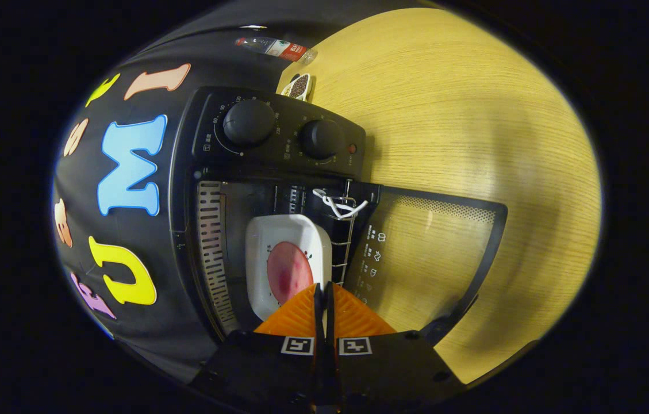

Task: Open the toaster oven, put the food inside, and close the toaster oven door.

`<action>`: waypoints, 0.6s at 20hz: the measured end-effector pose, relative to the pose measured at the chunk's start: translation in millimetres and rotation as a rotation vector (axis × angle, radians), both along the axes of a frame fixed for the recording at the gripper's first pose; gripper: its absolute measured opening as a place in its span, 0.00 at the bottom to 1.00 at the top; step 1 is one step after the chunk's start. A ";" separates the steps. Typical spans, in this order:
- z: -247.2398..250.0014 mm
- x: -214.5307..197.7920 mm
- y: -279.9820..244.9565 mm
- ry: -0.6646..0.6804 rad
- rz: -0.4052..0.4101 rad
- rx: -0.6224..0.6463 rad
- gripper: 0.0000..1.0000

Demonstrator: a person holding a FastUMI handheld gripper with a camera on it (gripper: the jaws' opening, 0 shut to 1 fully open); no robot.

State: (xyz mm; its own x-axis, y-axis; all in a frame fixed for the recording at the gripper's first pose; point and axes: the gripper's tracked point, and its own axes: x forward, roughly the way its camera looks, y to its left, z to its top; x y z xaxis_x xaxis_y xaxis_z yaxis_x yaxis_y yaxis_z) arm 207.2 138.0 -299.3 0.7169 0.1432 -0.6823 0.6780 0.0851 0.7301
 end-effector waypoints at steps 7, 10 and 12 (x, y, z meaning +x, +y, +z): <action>-5.2 27.5 19.5 -0.030 -0.012 0.041 0.07; 8.9 32.3 21.4 -0.102 -0.003 0.054 0.38; 22.3 32.0 21.7 -0.158 0.040 0.027 0.68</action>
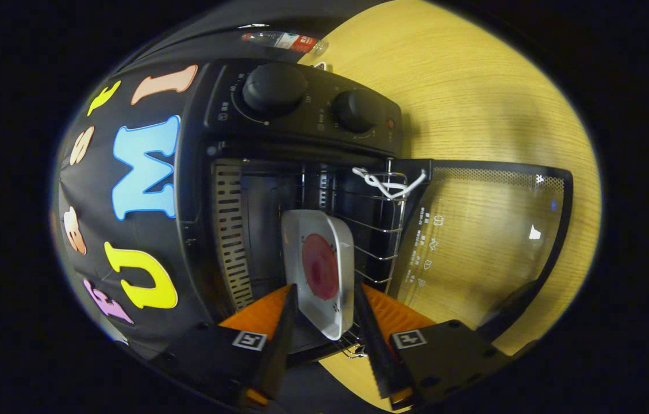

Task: Open the toaster oven, put the food inside, and close the toaster oven door.

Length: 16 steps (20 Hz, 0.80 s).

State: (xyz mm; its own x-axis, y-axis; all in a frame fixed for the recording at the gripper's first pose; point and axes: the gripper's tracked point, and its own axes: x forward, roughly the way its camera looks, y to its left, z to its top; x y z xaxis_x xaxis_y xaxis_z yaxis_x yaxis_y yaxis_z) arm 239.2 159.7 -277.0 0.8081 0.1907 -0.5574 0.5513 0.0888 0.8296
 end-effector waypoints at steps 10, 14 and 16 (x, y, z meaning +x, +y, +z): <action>6.1 -83.3 7.1 -0.025 0.352 -0.332 0.98; -0.1 -113.4 5.7 -0.028 0.464 -0.440 0.98; -5.2 -126.9 5.3 -0.025 0.525 -0.494 0.98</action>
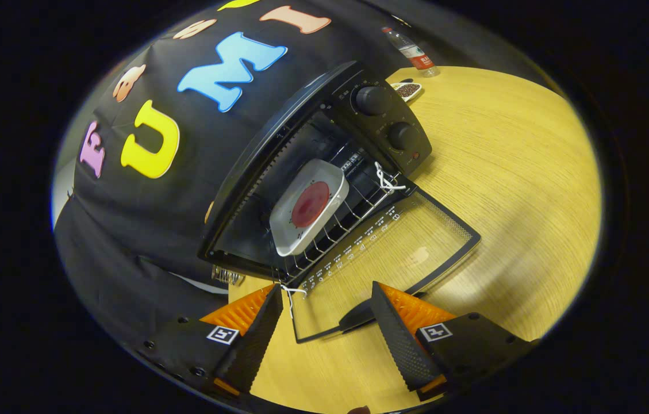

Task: Open the toaster oven, put the food inside, and close the toaster oven door.

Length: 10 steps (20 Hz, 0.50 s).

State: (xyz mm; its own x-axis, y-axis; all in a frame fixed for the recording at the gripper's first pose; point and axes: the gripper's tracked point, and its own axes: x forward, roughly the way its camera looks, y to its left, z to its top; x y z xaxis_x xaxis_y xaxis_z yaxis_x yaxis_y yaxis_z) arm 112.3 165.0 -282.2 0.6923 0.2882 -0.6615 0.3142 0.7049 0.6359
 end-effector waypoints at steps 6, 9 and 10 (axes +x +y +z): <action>-12.8 -30.0 2.4 -0.006 0.178 -0.174 0.98; -23.6 -40.2 4.4 -0.005 0.286 -0.269 0.98; -28.1 -43.0 4.1 0.004 0.317 -0.304 0.98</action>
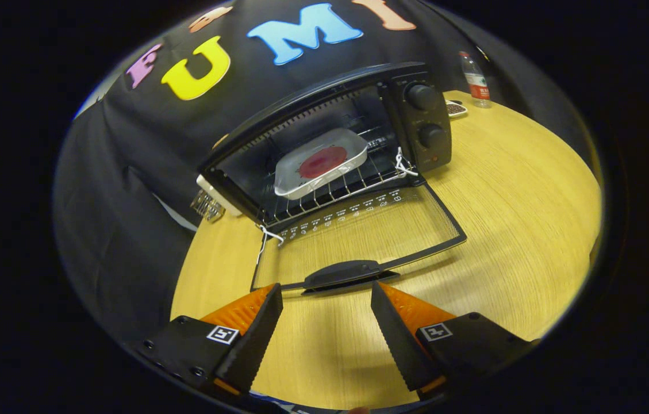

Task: Open the toaster oven, put the food inside, and close the toaster oven door.

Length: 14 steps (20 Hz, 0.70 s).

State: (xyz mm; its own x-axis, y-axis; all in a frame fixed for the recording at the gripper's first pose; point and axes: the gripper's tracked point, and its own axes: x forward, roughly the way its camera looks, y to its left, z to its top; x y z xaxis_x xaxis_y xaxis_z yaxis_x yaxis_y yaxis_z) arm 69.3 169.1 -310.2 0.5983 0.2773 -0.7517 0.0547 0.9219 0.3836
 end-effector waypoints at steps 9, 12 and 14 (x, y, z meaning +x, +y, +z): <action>-32.1 -8.7 -3.7 0.045 0.246 -0.305 0.99; -44.8 -9.3 -0.9 0.096 0.207 -0.306 0.99; -45.6 -3.4 -6.3 0.097 0.172 -0.326 0.99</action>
State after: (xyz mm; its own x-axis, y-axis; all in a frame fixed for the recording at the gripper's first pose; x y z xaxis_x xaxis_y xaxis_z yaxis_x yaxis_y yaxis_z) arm 65.9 162.7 -355.9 0.4858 0.1042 -0.8678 -0.0899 0.9936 0.0690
